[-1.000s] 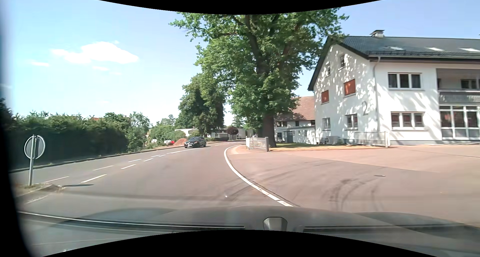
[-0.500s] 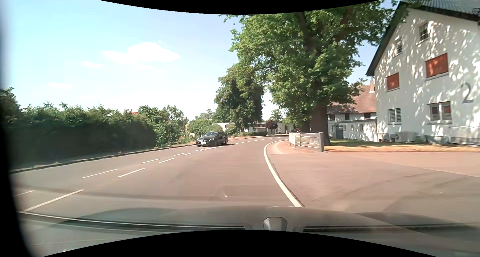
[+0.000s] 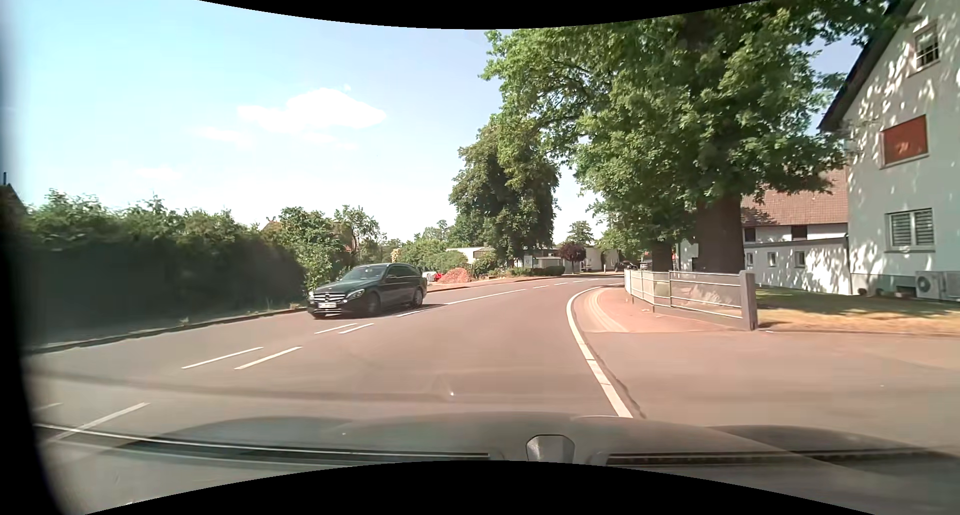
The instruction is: Follow the waypoints while adhering to traffic rules and regulations
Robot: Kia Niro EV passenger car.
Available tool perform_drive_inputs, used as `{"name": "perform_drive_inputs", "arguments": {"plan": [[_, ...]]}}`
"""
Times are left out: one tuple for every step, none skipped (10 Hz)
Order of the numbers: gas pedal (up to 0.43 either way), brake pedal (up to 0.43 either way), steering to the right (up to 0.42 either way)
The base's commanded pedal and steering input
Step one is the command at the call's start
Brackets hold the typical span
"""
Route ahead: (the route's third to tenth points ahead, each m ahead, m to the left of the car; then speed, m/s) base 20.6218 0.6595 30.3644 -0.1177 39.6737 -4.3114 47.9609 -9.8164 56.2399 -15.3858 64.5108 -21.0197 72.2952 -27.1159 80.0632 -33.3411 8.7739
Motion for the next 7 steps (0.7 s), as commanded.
{"name": "perform_drive_inputs", "arguments": {"plan": [[0.311, 0.006, -0.01], [0.311, 0.006, -0.004], [0.311, 0.006, 0.008], [0.311, 0.006, 0.018], [0.311, 0.006, 0.028], [0.311, 0.006, 0.037], [0.311, 0.006, 0.043]]}}
